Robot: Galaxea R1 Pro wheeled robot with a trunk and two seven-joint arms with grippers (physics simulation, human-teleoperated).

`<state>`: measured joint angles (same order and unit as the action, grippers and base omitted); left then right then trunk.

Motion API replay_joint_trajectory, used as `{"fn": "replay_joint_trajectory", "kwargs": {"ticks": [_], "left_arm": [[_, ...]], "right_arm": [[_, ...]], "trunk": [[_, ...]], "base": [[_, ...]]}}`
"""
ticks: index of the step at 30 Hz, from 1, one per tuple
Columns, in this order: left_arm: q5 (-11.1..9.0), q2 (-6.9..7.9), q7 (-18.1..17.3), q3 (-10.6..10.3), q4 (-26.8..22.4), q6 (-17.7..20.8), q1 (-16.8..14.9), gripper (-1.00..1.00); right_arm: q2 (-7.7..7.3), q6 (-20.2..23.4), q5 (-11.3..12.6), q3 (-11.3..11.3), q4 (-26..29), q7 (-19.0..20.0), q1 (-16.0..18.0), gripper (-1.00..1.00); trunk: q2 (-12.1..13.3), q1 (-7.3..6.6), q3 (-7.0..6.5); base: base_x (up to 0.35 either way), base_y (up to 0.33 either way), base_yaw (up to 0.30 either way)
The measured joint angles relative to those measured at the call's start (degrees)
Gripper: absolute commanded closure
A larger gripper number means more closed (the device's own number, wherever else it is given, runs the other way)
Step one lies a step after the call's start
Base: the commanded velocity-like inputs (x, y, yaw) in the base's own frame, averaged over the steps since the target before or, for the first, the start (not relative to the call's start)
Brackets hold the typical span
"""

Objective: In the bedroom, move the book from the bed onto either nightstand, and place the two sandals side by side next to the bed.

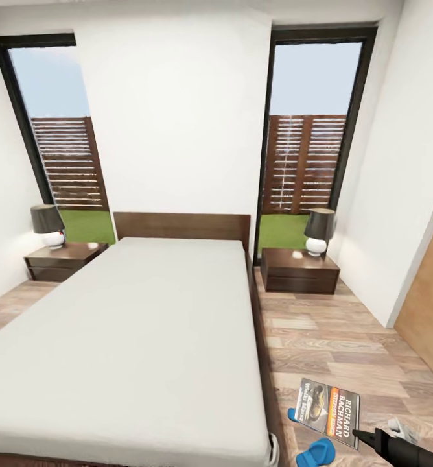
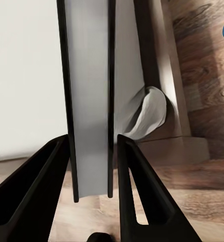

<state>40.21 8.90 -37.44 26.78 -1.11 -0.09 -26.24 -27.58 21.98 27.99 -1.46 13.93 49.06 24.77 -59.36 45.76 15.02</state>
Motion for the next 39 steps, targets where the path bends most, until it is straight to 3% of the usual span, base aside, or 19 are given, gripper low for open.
{"fn": "replay_joint_trajectory", "kwargs": {"ticks": [39], "left_arm": [[0.0,-0.02,0.0,0.0,0.0,0.0,0.0,-1.0]], "right_arm": [[0.0,0.0,-0.1,0.1,0.0,0.0,0.0,1.0]], "trunk": [[0.0,0.0,-1.19]], "base": [[0.0,0.0,0.277]]}}
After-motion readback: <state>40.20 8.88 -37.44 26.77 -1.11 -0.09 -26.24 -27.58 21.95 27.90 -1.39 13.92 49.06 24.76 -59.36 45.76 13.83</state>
